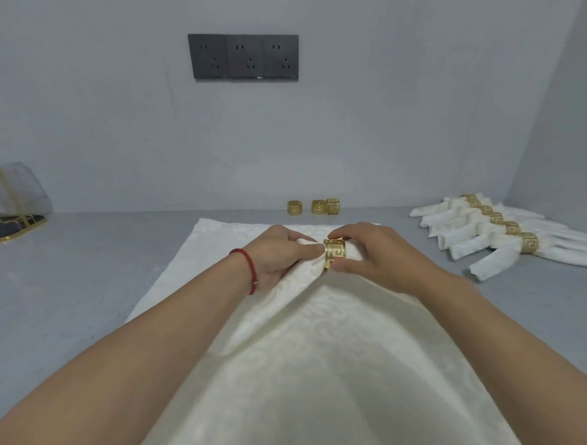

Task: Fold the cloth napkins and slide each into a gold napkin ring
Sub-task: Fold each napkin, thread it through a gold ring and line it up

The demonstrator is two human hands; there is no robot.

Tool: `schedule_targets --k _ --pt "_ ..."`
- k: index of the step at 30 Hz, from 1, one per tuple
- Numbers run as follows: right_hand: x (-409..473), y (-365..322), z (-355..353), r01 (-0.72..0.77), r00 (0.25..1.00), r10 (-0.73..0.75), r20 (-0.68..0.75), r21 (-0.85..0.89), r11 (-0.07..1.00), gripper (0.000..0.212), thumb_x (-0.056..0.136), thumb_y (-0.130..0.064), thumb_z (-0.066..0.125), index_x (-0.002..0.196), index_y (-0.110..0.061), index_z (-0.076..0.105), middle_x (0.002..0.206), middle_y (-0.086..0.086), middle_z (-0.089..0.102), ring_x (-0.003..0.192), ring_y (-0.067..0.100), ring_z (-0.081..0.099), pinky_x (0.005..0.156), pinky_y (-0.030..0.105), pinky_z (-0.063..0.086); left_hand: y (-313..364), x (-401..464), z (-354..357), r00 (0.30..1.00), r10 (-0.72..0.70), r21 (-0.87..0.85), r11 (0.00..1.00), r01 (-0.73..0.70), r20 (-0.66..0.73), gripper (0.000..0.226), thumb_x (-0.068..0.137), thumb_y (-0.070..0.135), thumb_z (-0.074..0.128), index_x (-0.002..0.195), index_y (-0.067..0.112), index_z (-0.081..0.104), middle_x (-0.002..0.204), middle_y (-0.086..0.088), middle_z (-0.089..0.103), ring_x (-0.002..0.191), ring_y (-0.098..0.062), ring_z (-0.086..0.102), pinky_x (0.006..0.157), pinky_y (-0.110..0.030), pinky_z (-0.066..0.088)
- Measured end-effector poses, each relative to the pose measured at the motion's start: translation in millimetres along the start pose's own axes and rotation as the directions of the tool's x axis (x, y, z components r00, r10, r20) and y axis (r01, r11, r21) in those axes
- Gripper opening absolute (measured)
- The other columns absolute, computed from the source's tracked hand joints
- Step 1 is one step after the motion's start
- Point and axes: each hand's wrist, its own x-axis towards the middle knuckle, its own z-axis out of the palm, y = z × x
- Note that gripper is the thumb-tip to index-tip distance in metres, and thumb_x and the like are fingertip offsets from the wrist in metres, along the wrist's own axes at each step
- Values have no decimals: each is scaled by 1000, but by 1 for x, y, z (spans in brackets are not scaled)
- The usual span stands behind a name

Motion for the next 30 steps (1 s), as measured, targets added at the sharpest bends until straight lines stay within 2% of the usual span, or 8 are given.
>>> schedule_targets --k 4,10,14,17,20,22,26,30 --pt "-24 3 -29 -47 998 61 36 -292 955 51 87 -57 70 133 -42 54 121 -15 53 115 14 54 82 38 46 7 -6 37 999 -33 -108 994 33 8 26 88 6 73 110 -7 70 103 -21 73 88 -28 72 76 -32 60" --pt "-80 45 -53 -21 998 -7 -60 -445 895 45 87 -45 73 128 -27 64 119 -4 63 114 25 56 87 44 46 3 0 121 998 -34 -201 979 45 60 15 86 3 73 98 -6 70 108 -29 70 96 -35 70 92 -44 55" --pt "-124 96 -66 -91 977 -9 -211 -459 884 42 87 -52 63 121 -28 66 113 -5 68 107 24 60 79 43 46 -2 21 171 993 -80 -232 968 98 86 33 92 28 69 107 0 70 103 -20 74 84 -27 70 77 -37 60" --pt "-147 135 -74 -203 947 49 -316 -474 857 41 80 -37 76 119 -25 67 113 -2 70 112 30 61 83 44 44 -12 34 182 991 82 108 992 -71 -108 29 96 35 56 101 9 68 93 -12 74 78 -25 71 69 -36 60" --pt "-169 184 -78 -474 853 274 -444 -443 761 40 84 -37 74 123 -28 67 118 -2 70 122 27 54 91 45 42 -36 49 188 912 402 754 624 -206 -84 17 92 33 52 98 21 63 90 6 65 83 -15 60 68 -29 44" --pt "-173 212 -76 -575 797 350 -492 -440 690 35 86 -38 72 121 -31 68 114 -2 72 120 27 53 89 44 43 -54 58 186 904 427 840 500 -209 -30 17 93 36 51 102 24 58 93 9 54 87 -17 58 72 -30 42" --pt "-166 266 -72 -595 757 383 -530 -315 740 23 86 -12 71 108 -17 70 105 7 72 111 32 54 79 45 50 -65 66 184 898 439 840 494 -224 -19 17 94 39 50 102 25 56 96 9 49 84 -17 55 73 -32 43" --pt "-149 296 -68 -602 716 465 -521 -126 788 34 93 -12 63 127 -19 66 140 14 53 130 33 47 103 46 46 -69 67 186 875 484 860 449 -242 -7 13 94 36 50 102 26 52 97 10 46 80 -14 54 71 -31 41"
